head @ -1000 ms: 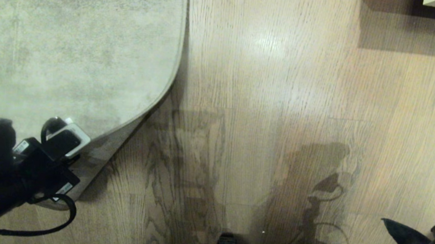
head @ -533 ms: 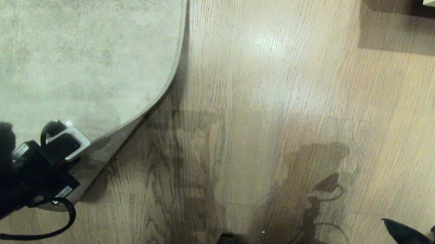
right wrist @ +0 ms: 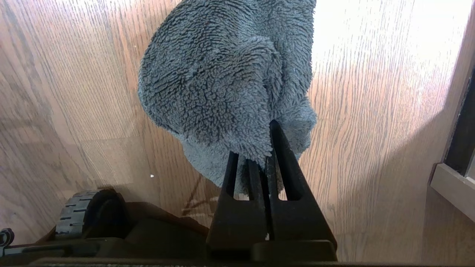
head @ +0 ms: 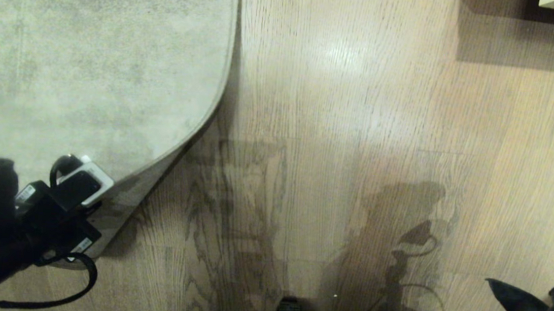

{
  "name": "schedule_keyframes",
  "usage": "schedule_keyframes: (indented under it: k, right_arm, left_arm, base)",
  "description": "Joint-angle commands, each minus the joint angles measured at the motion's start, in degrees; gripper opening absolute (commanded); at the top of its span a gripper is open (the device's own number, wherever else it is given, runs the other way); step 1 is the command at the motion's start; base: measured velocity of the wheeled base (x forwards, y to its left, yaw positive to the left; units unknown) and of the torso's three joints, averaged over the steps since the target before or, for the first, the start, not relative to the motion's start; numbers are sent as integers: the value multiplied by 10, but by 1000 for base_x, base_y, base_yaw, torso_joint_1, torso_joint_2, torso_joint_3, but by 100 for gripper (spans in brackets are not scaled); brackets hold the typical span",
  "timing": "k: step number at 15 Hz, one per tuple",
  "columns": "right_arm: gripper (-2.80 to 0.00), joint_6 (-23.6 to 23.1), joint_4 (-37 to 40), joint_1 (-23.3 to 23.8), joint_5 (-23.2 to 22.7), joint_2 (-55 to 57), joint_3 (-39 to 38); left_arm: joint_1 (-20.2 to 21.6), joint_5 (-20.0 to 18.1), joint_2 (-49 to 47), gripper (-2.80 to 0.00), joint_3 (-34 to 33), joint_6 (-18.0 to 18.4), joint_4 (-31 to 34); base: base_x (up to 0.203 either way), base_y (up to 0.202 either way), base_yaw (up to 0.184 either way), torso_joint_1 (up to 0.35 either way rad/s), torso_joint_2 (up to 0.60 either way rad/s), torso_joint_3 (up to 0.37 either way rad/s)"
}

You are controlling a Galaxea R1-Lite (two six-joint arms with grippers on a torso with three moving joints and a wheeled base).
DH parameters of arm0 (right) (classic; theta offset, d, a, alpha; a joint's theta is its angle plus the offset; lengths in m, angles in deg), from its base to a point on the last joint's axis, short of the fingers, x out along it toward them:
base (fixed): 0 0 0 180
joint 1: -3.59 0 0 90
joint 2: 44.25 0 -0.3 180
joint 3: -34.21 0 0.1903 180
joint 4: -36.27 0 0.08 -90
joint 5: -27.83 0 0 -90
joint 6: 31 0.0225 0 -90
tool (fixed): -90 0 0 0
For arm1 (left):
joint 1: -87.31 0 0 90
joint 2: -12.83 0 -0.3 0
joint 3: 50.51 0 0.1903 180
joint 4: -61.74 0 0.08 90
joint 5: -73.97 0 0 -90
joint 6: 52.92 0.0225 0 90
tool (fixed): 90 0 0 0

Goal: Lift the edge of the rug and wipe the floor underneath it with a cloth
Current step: Lift up the carpet

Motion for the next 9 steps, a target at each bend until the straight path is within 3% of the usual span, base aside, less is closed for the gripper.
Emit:
schedule_keyframes:
  k: [1, 9]
  right_arm:
    - [-280, 0, 0, 0, 0, 1, 0]
    - [-280, 0, 0, 0, 0, 0, 0]
  left_arm:
    - [-4, 0, -5, -280, 0, 0, -2]
    - [-12, 1, -7, -280, 0, -3, -3]
  base:
    - [0, 0, 0, 0, 0, 0]
    - [0, 0, 0, 0, 0, 0]
